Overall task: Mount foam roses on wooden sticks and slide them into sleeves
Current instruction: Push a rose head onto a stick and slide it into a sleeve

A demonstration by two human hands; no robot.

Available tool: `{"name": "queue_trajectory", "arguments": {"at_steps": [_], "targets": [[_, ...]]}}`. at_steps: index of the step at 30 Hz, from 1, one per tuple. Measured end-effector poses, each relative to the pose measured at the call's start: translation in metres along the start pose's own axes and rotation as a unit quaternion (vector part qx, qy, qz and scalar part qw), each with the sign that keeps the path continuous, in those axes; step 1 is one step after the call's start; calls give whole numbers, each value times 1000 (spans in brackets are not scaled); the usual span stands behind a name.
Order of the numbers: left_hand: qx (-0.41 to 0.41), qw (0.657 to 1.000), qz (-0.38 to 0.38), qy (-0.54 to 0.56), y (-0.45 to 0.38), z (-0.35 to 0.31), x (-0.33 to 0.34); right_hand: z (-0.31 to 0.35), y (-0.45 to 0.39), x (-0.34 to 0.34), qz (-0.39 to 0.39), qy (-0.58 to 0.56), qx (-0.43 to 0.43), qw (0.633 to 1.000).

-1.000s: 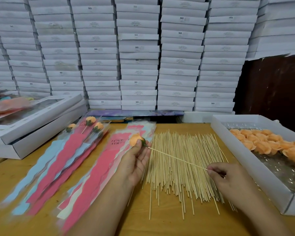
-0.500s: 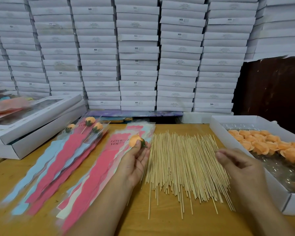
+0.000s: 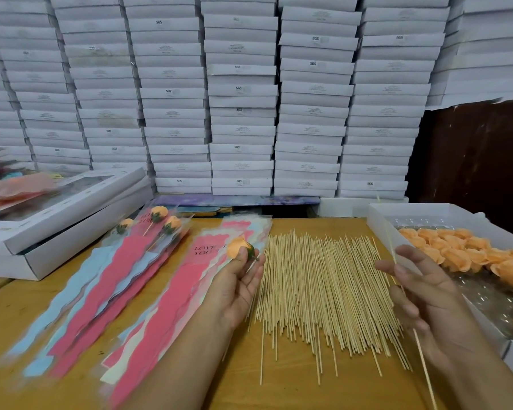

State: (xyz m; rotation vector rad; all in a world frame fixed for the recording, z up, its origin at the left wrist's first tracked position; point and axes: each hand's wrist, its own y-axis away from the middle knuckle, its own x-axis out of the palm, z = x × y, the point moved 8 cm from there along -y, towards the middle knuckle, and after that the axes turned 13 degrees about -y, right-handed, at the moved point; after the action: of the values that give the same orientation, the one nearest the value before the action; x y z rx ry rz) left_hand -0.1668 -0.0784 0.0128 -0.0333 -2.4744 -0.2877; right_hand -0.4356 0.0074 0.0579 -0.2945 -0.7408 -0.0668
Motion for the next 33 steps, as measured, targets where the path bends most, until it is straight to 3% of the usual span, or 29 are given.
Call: {"name": "queue_trajectory", "arguments": {"at_steps": [7, 9, 11, 13, 16, 19, 22, 33], "targets": [[-1, 1000, 0, -7, 0, 1, 2, 9, -12, 15, 41, 104, -17, 994], [0, 1000, 2, -8, -1, 1, 2, 19, -18, 28, 57, 196, -57, 977], [3, 1000, 5, -6, -1, 1, 1, 20, -21, 44, 76, 344, -108, 929], [5, 1000, 6, 1, -2, 1, 2, 6, -21, 59, 103, 489, -132, 856], [7, 1000, 7, 15, -3, 0, 2, -32, -20, 63, 138, 600, -108, 781], [8, 1000, 12, 27, -3, -1, 3, -57, -19, 57, 143, 661, -74, 733], [8, 1000, 9, 29, -3, -1, 2, -62, -20, 52, 135, 674, -67, 723], [8, 1000, 7, 24, -4, 0, 1, -61, -20, 43, 120, 661, -67, 738]]}}
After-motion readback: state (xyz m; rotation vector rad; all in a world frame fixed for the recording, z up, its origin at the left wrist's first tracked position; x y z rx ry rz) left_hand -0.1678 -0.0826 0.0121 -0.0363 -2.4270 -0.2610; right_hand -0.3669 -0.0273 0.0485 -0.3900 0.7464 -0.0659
